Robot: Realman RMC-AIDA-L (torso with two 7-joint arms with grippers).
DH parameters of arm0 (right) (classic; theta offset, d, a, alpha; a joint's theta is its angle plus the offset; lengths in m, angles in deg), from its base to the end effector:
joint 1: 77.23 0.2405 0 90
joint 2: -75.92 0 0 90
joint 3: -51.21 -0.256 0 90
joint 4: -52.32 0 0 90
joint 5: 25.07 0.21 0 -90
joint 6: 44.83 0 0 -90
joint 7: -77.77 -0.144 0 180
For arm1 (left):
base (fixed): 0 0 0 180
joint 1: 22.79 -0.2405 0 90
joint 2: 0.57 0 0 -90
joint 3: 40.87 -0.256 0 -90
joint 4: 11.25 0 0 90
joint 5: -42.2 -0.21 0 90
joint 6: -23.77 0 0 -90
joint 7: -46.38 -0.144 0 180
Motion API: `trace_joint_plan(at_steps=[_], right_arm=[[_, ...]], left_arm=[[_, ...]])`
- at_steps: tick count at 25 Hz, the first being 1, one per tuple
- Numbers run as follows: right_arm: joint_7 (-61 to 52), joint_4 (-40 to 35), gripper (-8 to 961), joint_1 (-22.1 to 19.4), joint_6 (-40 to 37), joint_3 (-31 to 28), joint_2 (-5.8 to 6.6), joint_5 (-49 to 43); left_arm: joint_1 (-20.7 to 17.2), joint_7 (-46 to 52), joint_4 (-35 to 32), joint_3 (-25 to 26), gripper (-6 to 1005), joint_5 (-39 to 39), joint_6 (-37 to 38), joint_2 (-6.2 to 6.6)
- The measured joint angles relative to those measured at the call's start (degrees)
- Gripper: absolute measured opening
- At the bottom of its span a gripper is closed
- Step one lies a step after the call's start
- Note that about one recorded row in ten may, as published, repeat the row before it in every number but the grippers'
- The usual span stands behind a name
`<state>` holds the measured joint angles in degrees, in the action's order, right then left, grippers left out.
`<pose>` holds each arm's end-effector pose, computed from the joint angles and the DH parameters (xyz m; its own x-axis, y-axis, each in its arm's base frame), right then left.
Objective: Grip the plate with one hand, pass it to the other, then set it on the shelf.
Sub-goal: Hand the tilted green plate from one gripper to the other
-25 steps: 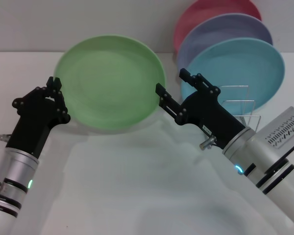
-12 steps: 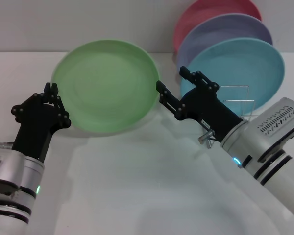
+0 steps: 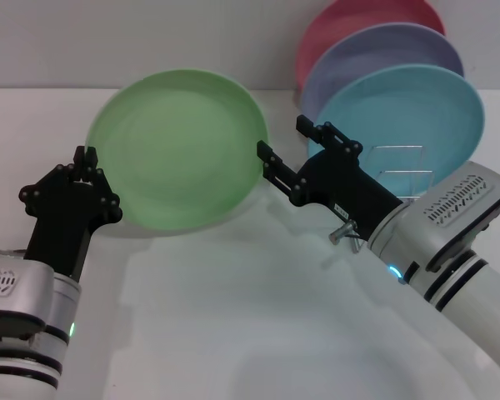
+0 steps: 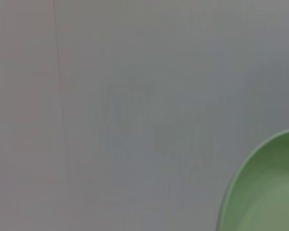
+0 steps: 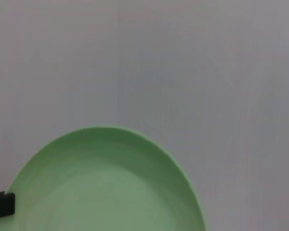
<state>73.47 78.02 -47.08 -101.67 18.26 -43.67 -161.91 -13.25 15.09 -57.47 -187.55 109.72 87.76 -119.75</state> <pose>0.2148 0.3334 -0.1058 0.7282 0.0391 -0.6843 -0.5303 -0.6003 -0.5987 -0.2533 0.2728 -0.0705 0.7656 -0.0722 0.6392 0.6318 -0.1029 -0.7683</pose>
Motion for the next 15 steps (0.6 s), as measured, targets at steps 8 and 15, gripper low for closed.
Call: trace_joint_plan(at_steps=[8,15], right_arm=[[0.0,0.1,681,0.9,2.0,-0.1,-0.11,0.0],[0.0,0.1,681,1.4,2.3,0.1,-0.12,0.2]], left_arm=[[-1.2,-3.0,-1.6,-1.3,31,0.4,1.4,0.0],[-1.9,-4.6,-2.9,-2.0,31,0.7,2.4,0.0]])
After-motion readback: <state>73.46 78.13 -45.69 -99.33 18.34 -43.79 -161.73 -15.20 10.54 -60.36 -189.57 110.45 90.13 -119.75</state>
